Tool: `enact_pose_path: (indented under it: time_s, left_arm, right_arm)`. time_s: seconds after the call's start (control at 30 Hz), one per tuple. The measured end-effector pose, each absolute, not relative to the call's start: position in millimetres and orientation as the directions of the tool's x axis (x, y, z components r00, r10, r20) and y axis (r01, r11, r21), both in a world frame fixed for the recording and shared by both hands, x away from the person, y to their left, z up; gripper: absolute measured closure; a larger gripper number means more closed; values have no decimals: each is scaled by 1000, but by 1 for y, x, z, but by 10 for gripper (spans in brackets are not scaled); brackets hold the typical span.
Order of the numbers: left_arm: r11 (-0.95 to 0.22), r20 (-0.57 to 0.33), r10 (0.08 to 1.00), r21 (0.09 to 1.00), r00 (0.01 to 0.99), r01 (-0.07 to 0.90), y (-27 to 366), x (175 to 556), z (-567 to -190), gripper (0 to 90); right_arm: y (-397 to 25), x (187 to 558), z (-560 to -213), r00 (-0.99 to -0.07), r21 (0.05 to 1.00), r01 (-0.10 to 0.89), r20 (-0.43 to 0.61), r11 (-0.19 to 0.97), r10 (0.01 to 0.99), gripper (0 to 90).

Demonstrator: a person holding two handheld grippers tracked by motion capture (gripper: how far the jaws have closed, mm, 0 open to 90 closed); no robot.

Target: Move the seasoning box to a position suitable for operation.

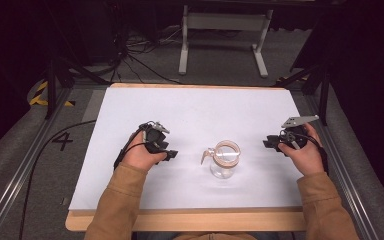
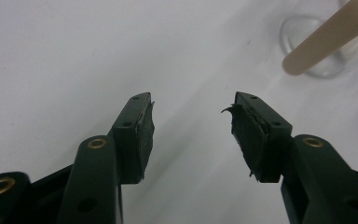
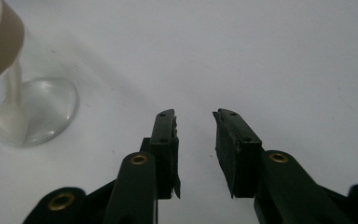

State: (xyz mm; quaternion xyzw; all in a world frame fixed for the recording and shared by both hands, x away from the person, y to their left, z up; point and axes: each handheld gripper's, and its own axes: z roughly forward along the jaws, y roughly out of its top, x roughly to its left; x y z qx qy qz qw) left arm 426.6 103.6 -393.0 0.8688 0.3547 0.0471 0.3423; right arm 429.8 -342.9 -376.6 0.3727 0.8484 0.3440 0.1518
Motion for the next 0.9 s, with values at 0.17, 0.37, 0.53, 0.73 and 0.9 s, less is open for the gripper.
enact_pose_path:
  time_s: [0.17,0.37,0.53,0.73,0.9]
  left_arm:
    - [-517,-199,599,644,776,564,97,419,-378,595]
    - [-553,-214,517,656,829,514,79,410,-364,771]
    - [-575,-191,479,670,857,470,63,404,-359,788]
    - [-615,-174,467,640,867,460,49,402,-362,794]
    - [-641,-162,473,612,866,464,34,402,-371,797]
  right_arm:
    - [-338,429,-376,-693,703,518,12,486,721,689]
    - [-337,423,-378,-703,705,525,43,477,710,687]
    - [-340,417,-379,-699,705,531,51,469,714,678]
    - [-340,414,-380,-695,703,534,47,471,718,668]
    - [-339,413,-383,-687,691,549,54,470,724,654]
